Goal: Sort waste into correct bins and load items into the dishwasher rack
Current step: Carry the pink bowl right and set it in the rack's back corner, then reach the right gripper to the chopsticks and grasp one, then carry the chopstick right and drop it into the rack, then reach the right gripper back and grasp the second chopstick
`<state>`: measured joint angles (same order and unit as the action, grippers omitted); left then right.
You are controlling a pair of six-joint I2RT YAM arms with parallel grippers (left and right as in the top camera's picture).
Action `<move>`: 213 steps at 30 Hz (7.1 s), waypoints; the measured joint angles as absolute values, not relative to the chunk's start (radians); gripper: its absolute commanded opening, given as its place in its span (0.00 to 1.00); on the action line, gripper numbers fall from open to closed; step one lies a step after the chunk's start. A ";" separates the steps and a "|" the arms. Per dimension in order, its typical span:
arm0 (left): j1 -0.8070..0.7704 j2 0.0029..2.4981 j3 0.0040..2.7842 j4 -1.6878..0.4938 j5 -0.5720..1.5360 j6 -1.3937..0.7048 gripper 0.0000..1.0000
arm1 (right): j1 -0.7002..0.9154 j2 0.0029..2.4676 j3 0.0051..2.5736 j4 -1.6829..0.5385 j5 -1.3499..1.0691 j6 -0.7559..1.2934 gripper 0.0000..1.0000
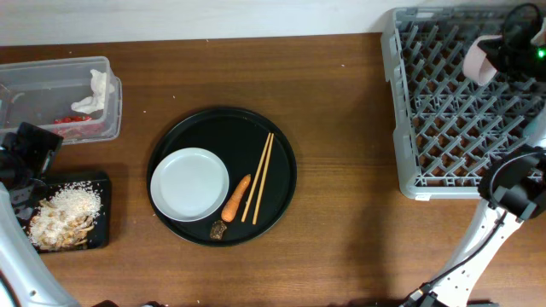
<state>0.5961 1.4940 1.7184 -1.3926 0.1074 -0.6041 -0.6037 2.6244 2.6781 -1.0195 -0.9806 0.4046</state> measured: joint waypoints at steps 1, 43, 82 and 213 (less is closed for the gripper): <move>0.596 1.494 1.718 -1.393 0.107 -0.604 0.99 | -0.614 2.617 2.678 -1.035 -0.974 0.397 0.04; 0.596 1.494 1.718 -1.392 0.107 -0.604 0.99 | -0.714 2.565 2.663 -1.298 -0.567 0.382 0.97; 0.596 1.494 1.718 -1.392 0.107 -0.604 0.99 | 0.230 2.098 2.650 -1.692 -0.078 0.262 0.98; 0.596 1.494 1.718 -1.393 0.107 -0.604 0.99 | 0.682 2.344 1.909 -1.085 0.015 1.018 0.40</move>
